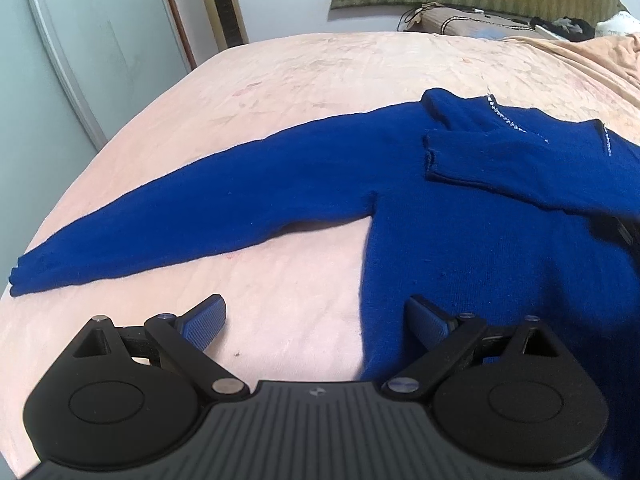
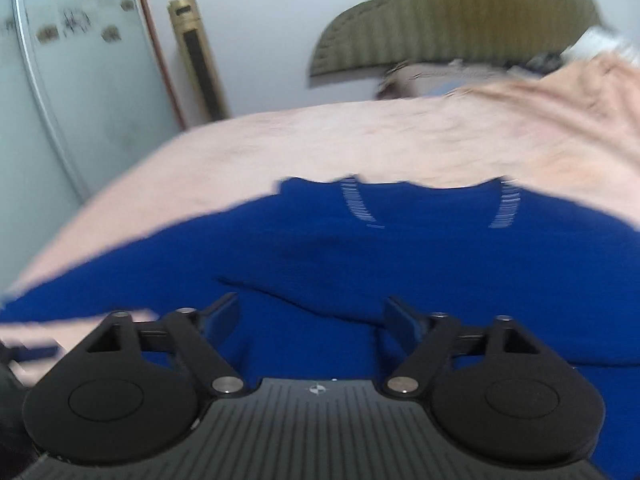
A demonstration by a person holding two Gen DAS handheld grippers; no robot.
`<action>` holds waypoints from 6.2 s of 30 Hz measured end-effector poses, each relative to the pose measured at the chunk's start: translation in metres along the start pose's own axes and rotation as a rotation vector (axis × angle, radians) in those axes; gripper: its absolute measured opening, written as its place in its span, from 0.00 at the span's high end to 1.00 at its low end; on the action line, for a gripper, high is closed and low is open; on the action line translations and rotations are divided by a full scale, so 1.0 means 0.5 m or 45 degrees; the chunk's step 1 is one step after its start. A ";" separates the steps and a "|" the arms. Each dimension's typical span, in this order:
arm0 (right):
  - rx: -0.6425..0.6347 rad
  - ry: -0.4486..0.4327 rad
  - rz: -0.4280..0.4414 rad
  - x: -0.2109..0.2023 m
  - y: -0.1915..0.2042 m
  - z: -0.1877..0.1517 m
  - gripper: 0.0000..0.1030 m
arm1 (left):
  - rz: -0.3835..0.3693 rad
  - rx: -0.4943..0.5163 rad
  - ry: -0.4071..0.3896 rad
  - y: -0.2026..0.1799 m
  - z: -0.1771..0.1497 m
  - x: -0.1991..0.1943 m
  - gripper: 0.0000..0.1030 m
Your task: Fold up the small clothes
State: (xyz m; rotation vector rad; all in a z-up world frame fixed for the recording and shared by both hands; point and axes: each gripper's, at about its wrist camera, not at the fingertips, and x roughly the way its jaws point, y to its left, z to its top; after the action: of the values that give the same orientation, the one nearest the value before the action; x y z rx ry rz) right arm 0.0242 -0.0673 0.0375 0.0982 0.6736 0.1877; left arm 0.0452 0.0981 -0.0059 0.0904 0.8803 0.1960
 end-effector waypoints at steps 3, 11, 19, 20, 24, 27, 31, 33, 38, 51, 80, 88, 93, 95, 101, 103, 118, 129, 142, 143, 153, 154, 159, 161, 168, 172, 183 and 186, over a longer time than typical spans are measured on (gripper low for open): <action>-0.029 0.026 -0.143 -0.039 -0.039 -0.039 0.13 | 0.012 0.000 0.003 -0.007 -0.004 0.003 0.05; -0.059 -0.001 -0.212 -0.135 -0.089 -0.094 0.02 | 0.053 0.016 -0.022 -0.015 0.001 -0.013 0.05; -0.047 0.003 -0.238 -0.149 -0.115 -0.119 0.02 | 0.109 0.012 -0.039 -0.006 0.003 -0.029 0.05; -0.042 0.013 -0.232 -0.147 -0.119 -0.123 0.02 | 0.120 0.007 -0.038 -0.003 0.004 -0.030 0.05; 0.018 0.029 -0.221 -0.144 -0.135 -0.135 0.02 | 0.150 -0.014 -0.035 0.012 0.007 -0.029 0.05; 0.019 0.001 -0.205 -0.152 -0.139 -0.143 0.02 | 0.166 -0.027 -0.030 0.021 0.011 -0.027 0.05; -0.015 -0.042 -0.256 -0.163 -0.134 -0.144 0.02 | 0.175 -0.030 -0.027 0.027 0.016 -0.025 0.05; -0.010 -0.062 -0.268 -0.168 -0.135 -0.145 0.01 | 0.183 -0.034 -0.026 0.028 0.019 -0.023 0.05; 0.003 -0.055 -0.264 -0.164 -0.139 -0.148 0.02 | 0.195 -0.047 -0.019 0.044 0.022 -0.015 0.05; 0.059 -0.057 -0.207 -0.154 -0.136 -0.152 0.01 | 0.077 -0.950 0.000 0.431 -0.051 0.052 0.06; 0.070 -0.037 -0.199 -0.147 -0.123 -0.149 0.01 | -0.224 -1.466 -0.307 0.613 -0.065 0.050 0.95; 0.128 -0.072 -0.212 -0.171 -0.165 -0.161 0.01 | -0.277 -0.468 -0.581 0.223 0.156 -0.115 0.94; 0.182 -0.092 -0.238 -0.195 -0.204 -0.174 0.01 | -0.526 -0.071 -0.578 -0.053 0.201 -0.162 0.94; 0.210 -0.104 -0.254 -0.206 -0.221 -0.178 0.01 | -0.612 0.076 -0.549 -0.150 0.182 -0.164 0.94; 0.297 -0.161 -0.329 -0.249 -0.276 -0.188 0.01 | -0.925 0.388 -0.120 -0.362 0.075 -0.106 0.83; 0.324 -0.201 -0.373 -0.265 -0.292 -0.190 0.01 | -0.979 0.431 -0.014 -0.380 0.047 -0.085 0.56; 0.314 -0.139 -0.004 -0.126 -0.313 -0.048 0.01 | -0.758 0.045 -0.209 -0.057 0.145 -0.057 0.16; -0.188 -0.006 -0.382 0.018 -0.184 -0.024 0.01 | -0.378 0.038 -0.036 -0.021 0.143 0.084 0.17; 0.129 -0.225 -0.288 -0.091 -0.270 -0.046 0.03 | -0.331 0.134 -0.115 -0.039 0.116 0.078 0.16; -0.026 -0.203 -0.238 -0.076 -0.230 -0.043 0.04 | -0.331 0.134 -0.115 -0.039 0.115 0.078 0.16; -0.288 -0.026 -0.124 0.034 -0.164 -0.023 0.89 | -0.329 0.140 -0.133 -0.037 0.109 0.079 0.15; -0.182 -0.059 -0.153 0.017 -0.190 -0.024 0.90 | -0.330 0.141 -0.135 -0.037 0.109 0.079 0.15; 0.448 -0.206 -0.256 -0.091 -0.335 -0.075 0.75 | -0.329 0.145 -0.136 -0.036 0.110 0.080 0.13; 0.545 -0.186 -0.184 -0.098 -0.376 -0.087 0.63 | -0.336 0.152 -0.123 -0.034 0.117 0.075 0.13; 0.548 -0.066 0.058 -0.039 -0.399 -0.055 0.21 | -0.286 0.128 -0.176 0.010 0.183 0.085 0.13; 0.540 -0.089 0.032 -0.074 -0.393 -0.052 0.18 | -0.209 0.097 -0.143 0.024 0.223 0.127 0.13; 0.692 -0.094 0.216 -0.076 -0.441 -0.052 0.01 | -0.192 0.102 -0.160 -0.021 0.224 0.127 0.13; 0.603 -0.057 0.177 -0.032 -0.430 -0.042 0.14 | -0.175 0.130 -0.186 -0.027 0.214 0.115 0.13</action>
State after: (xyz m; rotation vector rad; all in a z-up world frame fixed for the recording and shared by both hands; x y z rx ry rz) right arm 0.0292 -0.2800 -0.0014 0.6033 0.6569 0.1560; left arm 0.1653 0.0972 0.0163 0.1367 0.7474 0.0153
